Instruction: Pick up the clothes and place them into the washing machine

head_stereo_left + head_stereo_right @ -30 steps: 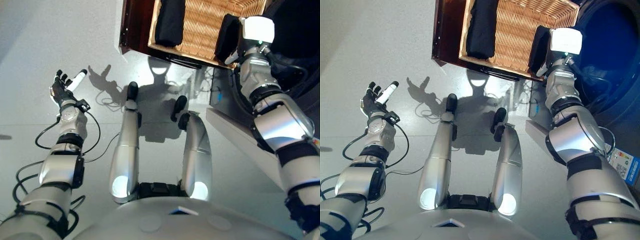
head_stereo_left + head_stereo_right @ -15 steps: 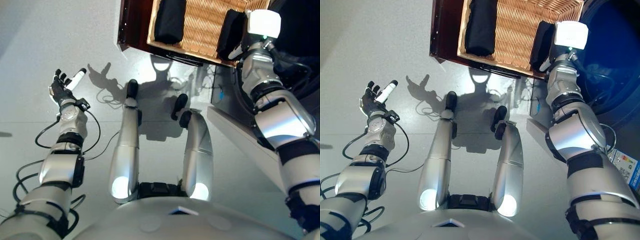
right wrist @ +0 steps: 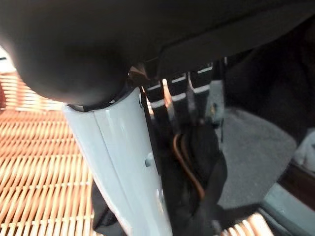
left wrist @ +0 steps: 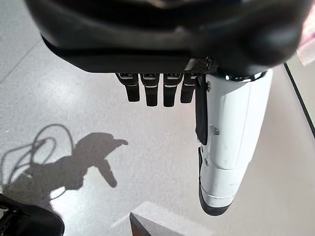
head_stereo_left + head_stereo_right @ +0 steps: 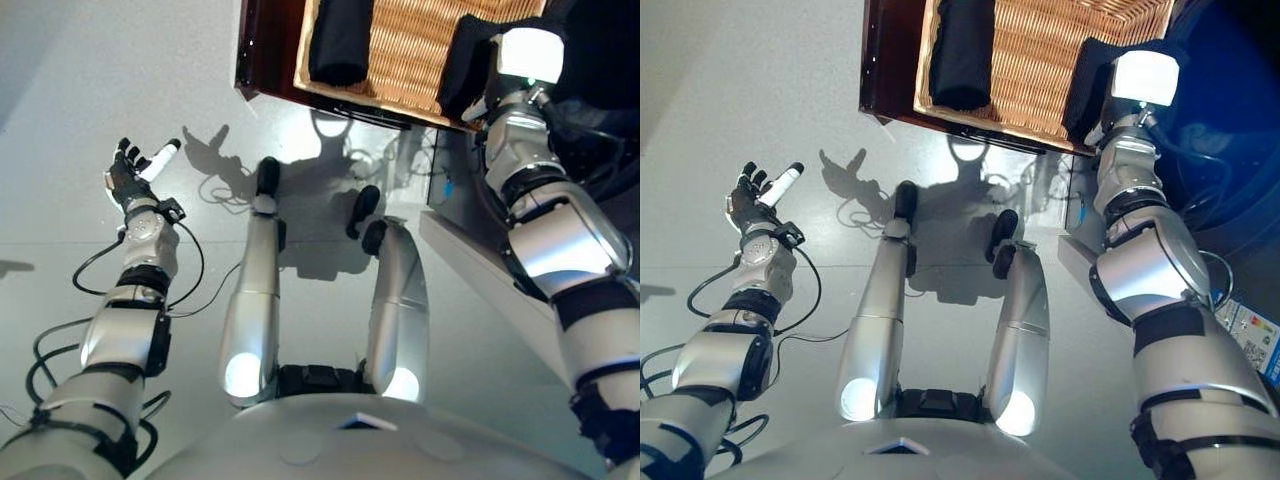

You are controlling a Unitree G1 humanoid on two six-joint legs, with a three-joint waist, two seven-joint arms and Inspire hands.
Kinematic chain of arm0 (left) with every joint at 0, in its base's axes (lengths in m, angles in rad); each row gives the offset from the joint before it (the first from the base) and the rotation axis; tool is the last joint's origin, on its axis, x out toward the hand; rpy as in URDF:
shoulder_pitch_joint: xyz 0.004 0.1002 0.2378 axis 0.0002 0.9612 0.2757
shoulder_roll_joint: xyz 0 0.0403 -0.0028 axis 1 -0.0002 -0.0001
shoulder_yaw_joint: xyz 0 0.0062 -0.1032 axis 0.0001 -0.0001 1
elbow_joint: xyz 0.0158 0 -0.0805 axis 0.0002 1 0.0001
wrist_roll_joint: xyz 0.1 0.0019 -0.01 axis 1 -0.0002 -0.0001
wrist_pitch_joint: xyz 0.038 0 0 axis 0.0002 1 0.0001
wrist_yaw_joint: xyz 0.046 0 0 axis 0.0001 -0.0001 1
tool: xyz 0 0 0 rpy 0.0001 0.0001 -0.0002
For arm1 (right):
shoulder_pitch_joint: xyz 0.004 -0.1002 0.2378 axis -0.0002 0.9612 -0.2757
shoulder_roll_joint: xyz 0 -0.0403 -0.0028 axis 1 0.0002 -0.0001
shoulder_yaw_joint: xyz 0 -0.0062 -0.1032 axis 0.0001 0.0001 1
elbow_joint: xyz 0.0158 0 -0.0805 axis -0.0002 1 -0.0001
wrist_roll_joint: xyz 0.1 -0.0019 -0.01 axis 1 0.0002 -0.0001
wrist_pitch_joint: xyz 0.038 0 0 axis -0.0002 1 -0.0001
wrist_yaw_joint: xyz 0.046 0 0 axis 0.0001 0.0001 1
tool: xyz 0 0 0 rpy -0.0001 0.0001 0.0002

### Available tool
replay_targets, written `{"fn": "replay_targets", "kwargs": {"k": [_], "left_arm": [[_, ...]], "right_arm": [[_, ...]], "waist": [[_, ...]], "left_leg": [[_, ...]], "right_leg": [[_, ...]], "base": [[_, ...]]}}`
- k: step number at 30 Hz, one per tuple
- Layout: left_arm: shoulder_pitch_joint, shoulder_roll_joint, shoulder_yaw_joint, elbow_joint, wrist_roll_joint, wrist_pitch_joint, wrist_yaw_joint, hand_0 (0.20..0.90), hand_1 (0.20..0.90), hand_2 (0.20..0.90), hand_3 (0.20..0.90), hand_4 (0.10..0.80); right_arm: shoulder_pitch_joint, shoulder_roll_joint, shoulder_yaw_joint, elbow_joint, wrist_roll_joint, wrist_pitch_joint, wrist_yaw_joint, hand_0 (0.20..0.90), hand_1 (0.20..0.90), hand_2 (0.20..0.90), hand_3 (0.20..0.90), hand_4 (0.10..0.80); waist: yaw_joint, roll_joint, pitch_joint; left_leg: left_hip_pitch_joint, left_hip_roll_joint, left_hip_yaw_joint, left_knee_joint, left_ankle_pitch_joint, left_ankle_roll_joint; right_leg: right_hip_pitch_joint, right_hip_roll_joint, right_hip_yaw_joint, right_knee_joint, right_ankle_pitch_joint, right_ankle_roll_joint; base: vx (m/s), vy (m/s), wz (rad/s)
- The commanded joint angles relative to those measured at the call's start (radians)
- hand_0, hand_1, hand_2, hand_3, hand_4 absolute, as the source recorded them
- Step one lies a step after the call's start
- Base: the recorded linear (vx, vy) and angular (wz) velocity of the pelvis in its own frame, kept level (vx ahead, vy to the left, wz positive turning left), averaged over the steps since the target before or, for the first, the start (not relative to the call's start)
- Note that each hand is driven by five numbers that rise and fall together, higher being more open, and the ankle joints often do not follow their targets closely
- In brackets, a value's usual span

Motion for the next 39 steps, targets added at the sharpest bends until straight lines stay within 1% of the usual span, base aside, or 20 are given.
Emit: {"fn": "replay_targets", "kwargs": {"k": [1,5,14,18,20,21,22,23,29,30,32,34,35,36,38,39], "left_arm": [[0.045,0.011,0.028,0.017,0.018,-0.065,0.037,0.900,0.900,0.900,0.900,0.800],[0.048,0.013,0.032,0.016,0.023,-0.066,0.036,0.900,0.900,0.900,0.900,0.800],[0.100,0.003,0.039,0.003,0.049,-0.067,0.021,0.900,0.900,0.900,0.900,0.800],[0.118,0.003,0.045,0.004,0.059,-0.066,0.020,0.900,0.900,0.900,0.900,0.800],[0.126,-0.003,0.045,0.004,0.065,-0.062,0.019,0.900,0.900,0.900,0.900,0.800],[0.128,-0.004,0.047,0.003,0.067,-0.061,0.020,0.900,0.900,0.900,0.900,0.800],[0.130,-0.004,0.044,0.004,0.070,-0.061,0.022,0.900,0.900,0.900,0.900,0.800],[0.125,-0.007,0.044,0.004,0.072,-0.061,0.027,0.900,0.900,0.900,0.900,0.800],[0.110,-0.016,0.049,0.014,0.073,-0.058,0.055,0.900,0.900,0.900,0.900,0.800],[0.110,-0.015,0.049,0.014,0.073,-0.058,0.055,0.900,0.900,0.900,0.900,0.800],[0.086,-0.022,0.050,0.033,0.067,-0.051,0.070,0.900,0.900,0.900,0.900,0.800],[0.067,-0.022,0.044,0.046,0.071,-0.044,0.081,0.900,0.900,0.900,0.900,0.800],[0.064,-0.030,0.046,0.051,0.065,-0.046,0.083,0.900,0.900,0.900,0.900,0.800],[0.068,-0.035,0.042,0.049,0.063,-0.046,0.091,0.900,0.900,0.900,0.900,0.800],[0.070,-0.053,0.036,0.042,0.060,-0.056,0.100,0.900,0.900,0.900,0.900,0.800],[0.076,-0.064,0.031,0.034,0.057,-0.059,0.106,0.900,0.900,0.900,0.900,0.800]], "right_arm": [[0.010,-0.056,-0.006,0.036,0.019,0.025,-0.039,0.200,0.200,0.200,0.200,0.300],[0.020,-0.051,-0.011,0.032,0.025,0.015,-0.031,0.200,0.200,0.200,0.200,0.300],[0.070,-0.045,-0.037,0.033,0.043,-0.001,-0.025,0.200,0.200,0.200,0.200,0.300],[0.097,-0.044,-0.057,0.026,0.055,-0.003,-0.040,0.200,0.200,0.200,0.200,0.300],[0.124,-0.048,-0.085,0.011,0.079,-0.009,-0.060,0.200,0.200,0.200,0.200,0.300],[0.138,-0.045,-0.098,0.001,0.092,-0.014,-0.073,0.200,0.200,0.200,0.200,0.300],[0.152,-0.041,-0.116,-0.004,0.115,-0.020,-0.085,0.200,0.200,0.200,0.200,0.300],[0.166,-0.035,-0.152,-0.013,0.158,-0.032,-0.100,0.200,0.200,0.200,0.200,0.300],[0.274,0.023,-0.332,-0.079,0.409,-0.117,-0.170,0.200,0.200,0.200,0.200,0.300],[0.275,0.023,-0.332,-0.080,0.409,-0.117,-0.170,0.200,0.200,0.200,0.200,0.300],[0.334,0.069,-0.467,-0.132,0.639,-0.205,-0.195,0.200,0.200,0.200,0.200,0.300],[0.381,0.103,-0.543,-0.157,0.805,-0.271,-0.195,0.200,0.200,0.200,0.200,0.300],[0.406,0.130,-0.608,-0.199,0.936,-0.337,-0.195,0.200,0.200,0.200,0.200,0.300],[0.444,0.142,-0.626,-0.209,0.982,-0.355,-0.195,0.200,0.200,0.200,0.200,0.300],[0.476,0.182,-0.685,-0.269,1.149,-0.453,-0.166,0.200,0.200,0.200,0.200,0.300],[0.508,0.195,-0.690,-0.287,1.175,-0.465,-0.161,0.200,0.200,0.200,0.200,0.300]], "waist": [[-0.003,0.033,-0.069],[-0.004,0.036,-0.080],[-0.002,0.034,-0.109],[-0.001,0.029,-0.121],[-0.001,0.025,-0.129],[-0.001,0.024,-0.130],[-0.004,0.021,-0.135],[-0.005,0.023,-0.134],[-0.034,0.020,-0.155],[-0.033,0.020,-0.154],[-0.059,0.019,-0.173],[-0.075,0.022,-0.174],[-0.082,0.027,-0.179],[-0.087,0.032,-0.179],[-0.100,0.044,-0.180],[-0.104,0.049,-0.179]], "left_leg": [[-0.057,-0.039,0.054,0.057,-0.048,0.025],[-0.057,-0.040,0.055,0.053,-0.048,0.026],[-0.008,-0.039,0.065,0.013,-0.050,0.031],[0.018,-0.040,0.069,0.001,-0.052,0.033],[0.045,-0.040,0.071,-0.015,-0.051,0.034],[0.048,-0.040,0.073,-0.037,-0.012,0.037],[0.072,-0.041,0.073,-0.035,-0.048,0.036],[0.075,-0.042,0.076,-0.056,-0.011,0.038],[0.186,-0.043,0.093,-0.133,-0.009,0.045],[0.188,-0.043,0.094,-0.134,-0.009,0.045],[0.239,-0.045,0.105,-0.164,-0.011,0.049],[0.271,-0.048,0.113,-0.179,-0.012,0.050],[0.289,-0.051,0.119,-0.192,-0.013,0.053],[0.308,-0.053,0.125,-0.202,-0.012,0.055],[0.331,-0.061,0.134,-0.215,-0.013,0.059],[0.346,-0.062,0.141,-0.221,-0.013,0.061]], "right_leg": [[0.031,0.052,0.029,-0.140,0.065,0.061],[0.032,0.050,0.030,-0.142,0.066,0.064],[0.071,0.052,0.032,-0.171,0.068,0.063],[0.094,0.054,0.031,-0.185,0.069,0.064],[0.118,0.054,0.031,-0.198,0.069,0.066],[0.121,0.053,0.025,-0.221,0.106,0.061],[0.142,0.055,0.031,-0.216,0.074,0.067],[0.145,0.054,0.025,-0.239,0.108,0.061],[0.248,0.058,0.032,-0.326,0.129,0.072],[0.250,0.058,0.033,-0.326,0.129,0.072],[0.299,0.061,0.048,-0.369,0.137,0.077],[0.330,0.058,0.054,-0.390,0.140,0.078],[0.348,0.056,0.060,-0.403,0.142,0.082],[0.362,0.055,0.064,-0.409,0.143,0.082],[0.380,0.050,0.077,-0.424,0.148,0.085],[0.391,0.048,0.084,-0.432,0.150,0.086]], "base": [[0.010,-0.005,0.04],[0.000,0.000,0.00],[0.000,0.000,0.00],[0.000,0.000,0.00],[-0.011,0.035,-0.02],[0.040,0.028,-0.03],[-0.051,0.055,-0.01],[0.053,0.041,-0.04],[0.042,0.056,-0.08],[0.079,0.079,-0.10],[0.107,0.092,-0.20],[0.085,0.075,-0.28],[0.090,0.097,-0.14],[0.074,0.113,-0.11],[0.052,0.110,-0.12],[0.049,0.108,-0.26]]}}
